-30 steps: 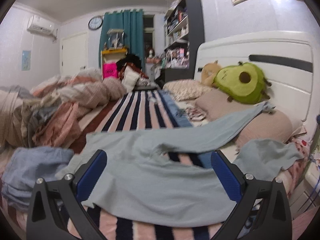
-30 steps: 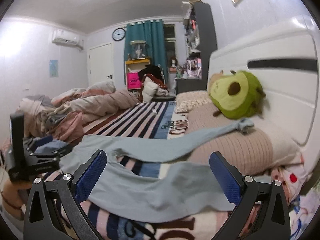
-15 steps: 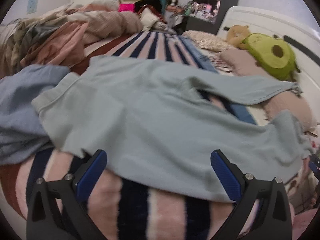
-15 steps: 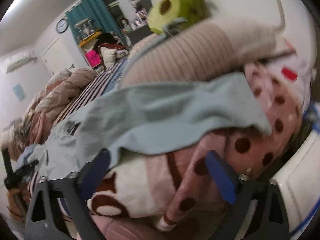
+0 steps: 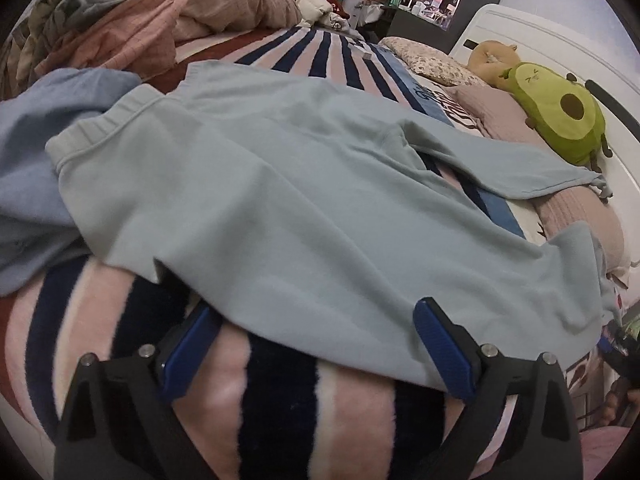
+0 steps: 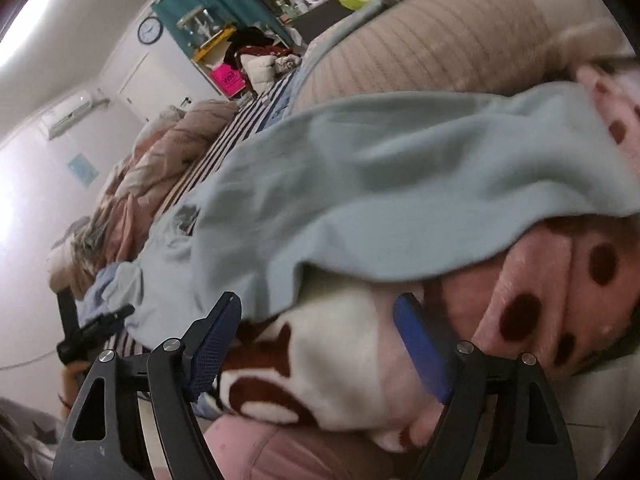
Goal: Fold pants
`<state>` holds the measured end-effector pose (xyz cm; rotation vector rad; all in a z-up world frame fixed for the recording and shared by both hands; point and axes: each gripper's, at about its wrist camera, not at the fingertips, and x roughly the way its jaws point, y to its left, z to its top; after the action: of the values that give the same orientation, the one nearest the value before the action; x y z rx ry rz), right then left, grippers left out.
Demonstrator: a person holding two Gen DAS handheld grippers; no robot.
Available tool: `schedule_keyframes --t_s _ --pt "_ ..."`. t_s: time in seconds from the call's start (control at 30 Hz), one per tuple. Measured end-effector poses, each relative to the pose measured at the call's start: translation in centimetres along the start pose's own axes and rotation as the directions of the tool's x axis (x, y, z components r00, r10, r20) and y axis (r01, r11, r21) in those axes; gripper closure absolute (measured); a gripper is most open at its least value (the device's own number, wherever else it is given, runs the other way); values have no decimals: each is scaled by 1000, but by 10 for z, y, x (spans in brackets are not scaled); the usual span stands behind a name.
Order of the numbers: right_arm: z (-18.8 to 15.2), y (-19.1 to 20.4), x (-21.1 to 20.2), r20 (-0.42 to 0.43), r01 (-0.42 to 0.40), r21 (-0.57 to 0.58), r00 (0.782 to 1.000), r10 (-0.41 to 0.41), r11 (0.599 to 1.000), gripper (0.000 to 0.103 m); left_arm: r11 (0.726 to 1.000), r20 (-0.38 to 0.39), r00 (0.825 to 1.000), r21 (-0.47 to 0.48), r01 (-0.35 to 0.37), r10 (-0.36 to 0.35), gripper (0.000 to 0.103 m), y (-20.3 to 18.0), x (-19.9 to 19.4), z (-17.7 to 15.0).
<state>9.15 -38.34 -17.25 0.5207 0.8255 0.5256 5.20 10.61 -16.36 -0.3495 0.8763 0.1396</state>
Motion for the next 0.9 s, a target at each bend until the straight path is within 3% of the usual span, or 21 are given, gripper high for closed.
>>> schedule_keyframes --t_s 0.1,0.27,0.3,0.37,0.4,0.43,0.5,0.57,0.63,0.77,0.9 --pt "8 -12 0 30 -54 68 998 52 996 21 998 -2 999 -37 48 -48 7 3 -2 1" --pt "22 -10 6 89 47 57 995 -52 997 23 993 27 998 -96 63 -61 7 16 -4 7" --pt "26 -9 6 105 84 48 991 -88 995 29 993 38 998 -102 54 -51 7 18 -4 8" --pt "32 -6 9 123 169 33 977 -172 985 52 995 64 998 -97 14 -8 9 22 -1 14" --pt "33 -6 10 127 206 29 970 -208 978 74 996 70 998 -93 -1 7 14 24 1 16" --pt "32 -5 13 123 214 33 968 -217 976 92 996 79 997 -90 -16 23 25 27 2 18" --pt "32 -8 13 123 199 54 971 -205 978 96 995 97 994 -84 -47 55 47 31 2 22" --pt "32 -5 9 147 211 37 966 -214 977 98 994 111 990 -78 -76 85 80 37 1 27" --pt "35 4 1 181 216 20 960 -216 976 99 995 135 987 -60 -85 92 93 43 -4 31" --pt "49 22 -13 229 234 -40 948 -219 971 99 994 192 975 -18 -111 112 101 44 -21 43" --pt "70 43 -21 269 260 -88 936 -229 962 99 991 253 961 39 -129 115 101 38 -41 60"
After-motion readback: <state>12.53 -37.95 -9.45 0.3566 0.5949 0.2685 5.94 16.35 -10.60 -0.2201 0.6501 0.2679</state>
